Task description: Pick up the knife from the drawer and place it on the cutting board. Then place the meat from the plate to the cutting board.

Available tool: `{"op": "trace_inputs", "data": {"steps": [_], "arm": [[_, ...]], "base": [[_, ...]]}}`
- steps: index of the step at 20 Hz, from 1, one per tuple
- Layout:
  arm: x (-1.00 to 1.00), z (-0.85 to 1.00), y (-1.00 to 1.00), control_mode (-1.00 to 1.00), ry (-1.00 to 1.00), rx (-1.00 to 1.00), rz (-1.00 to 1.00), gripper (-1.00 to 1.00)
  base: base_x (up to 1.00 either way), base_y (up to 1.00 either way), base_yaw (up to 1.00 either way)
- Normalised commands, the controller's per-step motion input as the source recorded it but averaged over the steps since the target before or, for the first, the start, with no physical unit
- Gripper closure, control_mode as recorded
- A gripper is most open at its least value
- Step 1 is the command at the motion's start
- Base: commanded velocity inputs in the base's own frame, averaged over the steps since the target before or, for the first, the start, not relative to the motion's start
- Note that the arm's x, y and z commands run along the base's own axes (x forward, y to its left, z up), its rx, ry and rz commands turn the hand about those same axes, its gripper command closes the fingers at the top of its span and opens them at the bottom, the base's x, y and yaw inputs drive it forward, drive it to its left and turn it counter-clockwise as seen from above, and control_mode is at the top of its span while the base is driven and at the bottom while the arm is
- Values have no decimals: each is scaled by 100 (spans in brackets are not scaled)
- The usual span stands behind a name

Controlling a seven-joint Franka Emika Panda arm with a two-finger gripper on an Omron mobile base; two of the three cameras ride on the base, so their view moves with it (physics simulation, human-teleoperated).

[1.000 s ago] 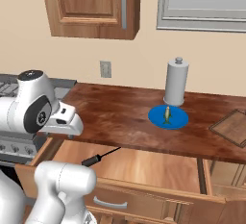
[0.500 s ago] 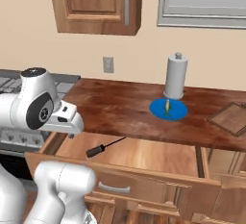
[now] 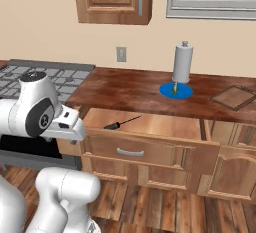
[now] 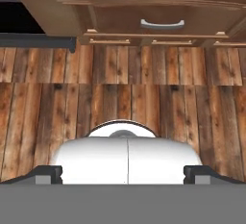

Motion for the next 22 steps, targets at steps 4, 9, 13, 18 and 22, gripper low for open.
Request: {"op": "trace_inputs", "data": {"steps": [4, 9, 13, 18, 22], "arm": [[0, 0, 0, 100, 0, 0, 0, -100], [26, 0, 0, -100, 6, 0, 0, -100], [60, 0, 0, -100, 13, 0, 0, -100], [56, -1, 0, -100, 6, 0, 0, -100], [48, -11, 0, -100, 0, 0, 0, -100]], "base": [[-2, -2, 0], [2, 0, 0], [0, 0, 0], [0, 0, 0], [0, 0, 0]]}}
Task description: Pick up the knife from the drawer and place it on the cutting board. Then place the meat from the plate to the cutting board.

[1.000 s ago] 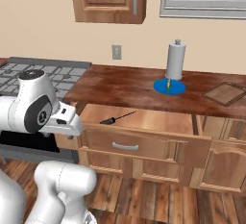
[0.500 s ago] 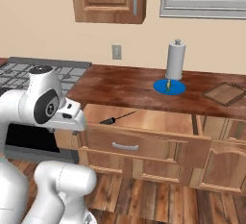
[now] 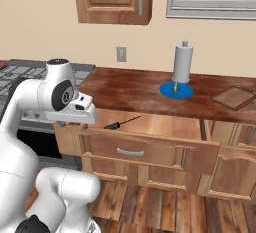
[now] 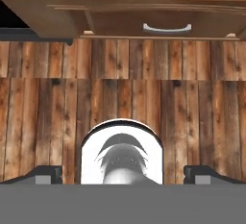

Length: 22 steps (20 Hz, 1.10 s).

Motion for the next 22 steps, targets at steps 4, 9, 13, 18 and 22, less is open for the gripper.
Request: {"op": "trace_inputs", "data": {"steps": [4, 9, 13, 18, 22], "arm": [[44, -21, 0, -100, 2, 1, 0, -100], [30, -29, 0, -100, 0, 3, 0, -100], [16, -20, 0, -100, 0, 0, 0, -100], [19, -24, 0, -100, -1, 0, 0, -100], [19, -24, 0, -100, -1, 0, 0, -100]], "base": [[0, 0, 0], [0, 0, 0], [0, 0, 0], [0, 0, 0], [0, 0, 0]]}}
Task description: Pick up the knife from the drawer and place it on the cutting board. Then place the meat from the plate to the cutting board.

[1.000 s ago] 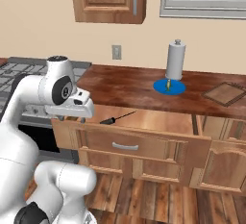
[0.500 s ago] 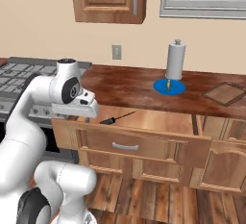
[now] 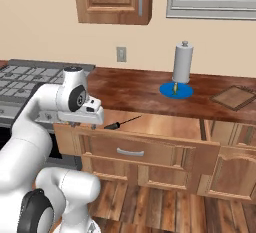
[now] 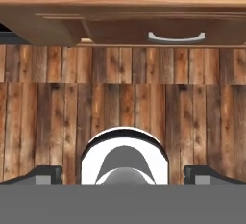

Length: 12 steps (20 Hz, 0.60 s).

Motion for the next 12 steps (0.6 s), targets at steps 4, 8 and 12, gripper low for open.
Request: {"op": "trace_inputs", "data": {"steps": [4, 8, 12], "arm": [[20, -23, 0, -100, -5, 0, 0, -100], [24, -8, 0, -100, -9, 0, 0, -100], [27, -8, 0, -100, -10, 0, 0, -100]], "base": [[0, 0, 0], [0, 0, 0], [0, 0, 0]]}}
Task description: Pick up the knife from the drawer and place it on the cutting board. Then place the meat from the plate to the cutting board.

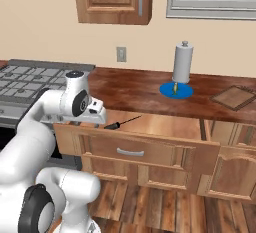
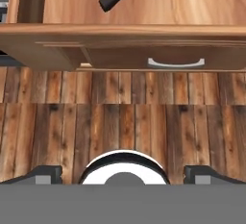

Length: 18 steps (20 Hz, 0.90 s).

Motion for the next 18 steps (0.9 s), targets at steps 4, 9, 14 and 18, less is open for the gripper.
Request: {"op": "trace_inputs", "data": {"steps": [4, 9, 14, 18], "arm": [[23, -18, 0, -100, -11, 0, 0, -100], [30, -10, 0, -100, -3, 0, 0, -100], [36, -8, 0, -100, 0, 0, 0, -100], [37, -17, 0, -100, 0, 2, 0, -100]], "base": [[0, 0, 0], [0, 0, 0], [0, 0, 0], [0, 0, 0]]}}
